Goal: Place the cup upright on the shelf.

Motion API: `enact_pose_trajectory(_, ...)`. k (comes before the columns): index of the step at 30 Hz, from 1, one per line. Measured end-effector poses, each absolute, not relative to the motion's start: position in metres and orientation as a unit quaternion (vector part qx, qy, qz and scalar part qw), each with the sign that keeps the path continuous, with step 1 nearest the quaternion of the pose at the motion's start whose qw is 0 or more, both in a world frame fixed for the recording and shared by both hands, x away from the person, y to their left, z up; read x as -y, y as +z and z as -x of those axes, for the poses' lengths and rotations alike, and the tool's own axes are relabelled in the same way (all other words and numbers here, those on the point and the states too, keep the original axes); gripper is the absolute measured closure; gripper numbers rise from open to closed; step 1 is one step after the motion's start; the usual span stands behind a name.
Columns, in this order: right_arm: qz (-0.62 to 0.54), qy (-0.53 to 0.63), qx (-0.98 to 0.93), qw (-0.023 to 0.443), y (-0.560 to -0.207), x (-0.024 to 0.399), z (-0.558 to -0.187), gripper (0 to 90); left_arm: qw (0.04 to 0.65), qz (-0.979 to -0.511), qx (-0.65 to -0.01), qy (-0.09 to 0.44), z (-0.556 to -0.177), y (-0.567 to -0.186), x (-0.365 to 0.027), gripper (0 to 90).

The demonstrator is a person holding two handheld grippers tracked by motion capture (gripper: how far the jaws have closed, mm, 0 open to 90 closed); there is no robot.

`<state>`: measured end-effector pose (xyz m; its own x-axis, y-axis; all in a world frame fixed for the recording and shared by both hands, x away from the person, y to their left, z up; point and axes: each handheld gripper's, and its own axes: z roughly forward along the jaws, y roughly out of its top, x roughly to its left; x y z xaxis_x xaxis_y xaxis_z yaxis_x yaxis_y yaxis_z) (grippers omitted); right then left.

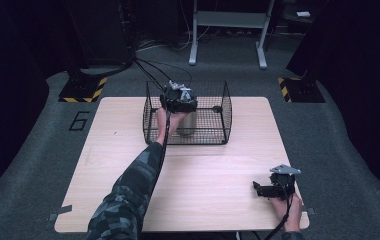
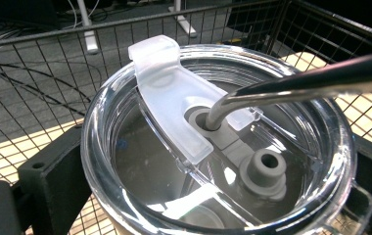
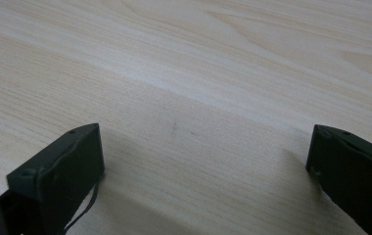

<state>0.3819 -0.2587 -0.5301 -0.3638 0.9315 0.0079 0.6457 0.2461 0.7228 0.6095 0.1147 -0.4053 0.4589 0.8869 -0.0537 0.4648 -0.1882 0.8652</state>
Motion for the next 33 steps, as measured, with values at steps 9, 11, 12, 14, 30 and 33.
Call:
enact_pose_trajectory(9, -0.52, 0.327, -0.759, 0.219, -0.53, 0.259, -0.382, 0.2, 0.429, -0.743, -0.449, 0.249, -0.604, -0.406, -0.111, 3.5)
enact_pose_trajectory(11, -0.514, 0.324, -0.764, 0.216, -0.53, 0.26, -0.382, 0.1, 0.423, -0.746, -0.447, 0.255, -0.601, -0.407, -0.108, 3.4)
enact_pose_trajectory(12, -0.515, 0.324, -0.763, 0.217, -0.53, 0.26, -0.382, 0.1, 0.421, -0.747, -0.446, 0.257, -0.6, -0.406, -0.107, 3.4)
enact_pose_trajectory(14, -0.515, 0.324, -0.764, 0.217, -0.53, 0.26, -0.382, 0.1, 0.419, -0.746, -0.45, 0.254, -0.599, -0.406, -0.108, 3.4)
enact_pose_trajectory(30, -0.516, 0.324, -0.763, 0.216, -0.53, 0.259, -0.382, 0.1, 0.425, -0.745, -0.455, 0.238, -0.598, -0.404, -0.113, 2.8)
enact_pose_trajectory(33, -0.516, 0.323, -0.764, 0.216, -0.53, 0.259, -0.382, 0.1, 0.429, -0.745, -0.456, 0.233, -0.597, -0.402, -0.115, 2.6)
